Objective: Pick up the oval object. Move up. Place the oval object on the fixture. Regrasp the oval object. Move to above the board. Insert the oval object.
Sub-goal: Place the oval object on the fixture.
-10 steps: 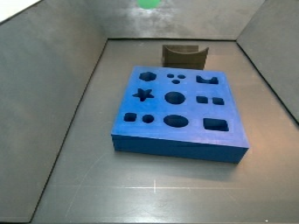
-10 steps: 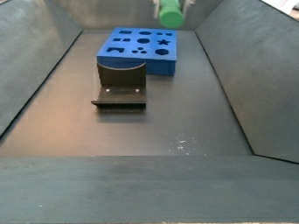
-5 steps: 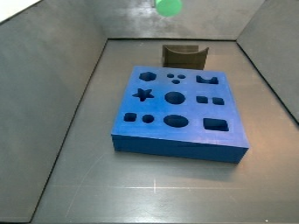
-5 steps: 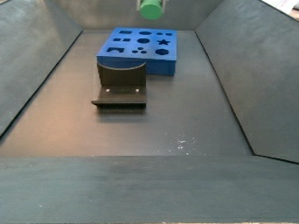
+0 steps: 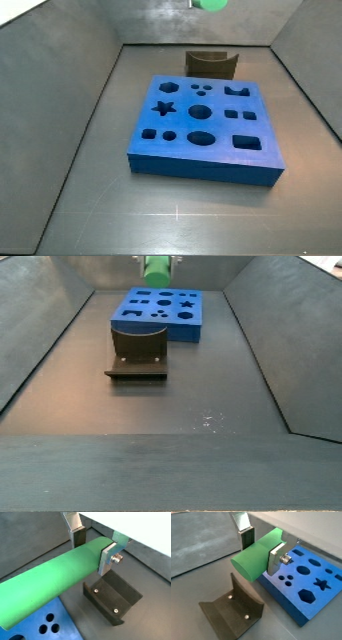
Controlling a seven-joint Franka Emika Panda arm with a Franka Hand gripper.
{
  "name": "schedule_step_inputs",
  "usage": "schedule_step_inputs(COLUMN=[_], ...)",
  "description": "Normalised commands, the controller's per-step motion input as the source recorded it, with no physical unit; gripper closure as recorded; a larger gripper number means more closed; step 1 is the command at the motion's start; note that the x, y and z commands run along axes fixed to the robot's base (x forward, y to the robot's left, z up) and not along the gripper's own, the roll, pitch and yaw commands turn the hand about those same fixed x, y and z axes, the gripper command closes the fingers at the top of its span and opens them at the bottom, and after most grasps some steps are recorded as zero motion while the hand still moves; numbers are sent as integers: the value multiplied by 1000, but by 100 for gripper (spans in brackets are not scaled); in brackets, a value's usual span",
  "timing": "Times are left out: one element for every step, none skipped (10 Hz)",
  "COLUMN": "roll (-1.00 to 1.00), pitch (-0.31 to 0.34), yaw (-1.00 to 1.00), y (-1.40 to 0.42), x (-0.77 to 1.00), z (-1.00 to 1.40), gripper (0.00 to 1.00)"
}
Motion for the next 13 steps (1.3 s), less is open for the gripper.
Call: schedule_step_inputs(roll=[-1000,-1000,-1000,-975,-874,-669,-487,-280,-1000,-1000,-1000,-1000,-1000], pitch=[267,266,269,258,229,172,131,91,46,29,25,38,36], yaw=[-51,-80,-106,-143,-149,-153,-149,-137,-215,-214,-210,-202,-205], y=[1000,800,631,419,314,120,59,45,70,75,84,88,98], x=[620,557,495,422,388,323,273,191,122,115,124,142,156], z=[-74,-54,-36,-20,-19,-17,-19,-9,-1000,-1000,-1000,-1000,-1000], gripper=[100,100,100,100,100,100,100,100,100,100,100,100,100])
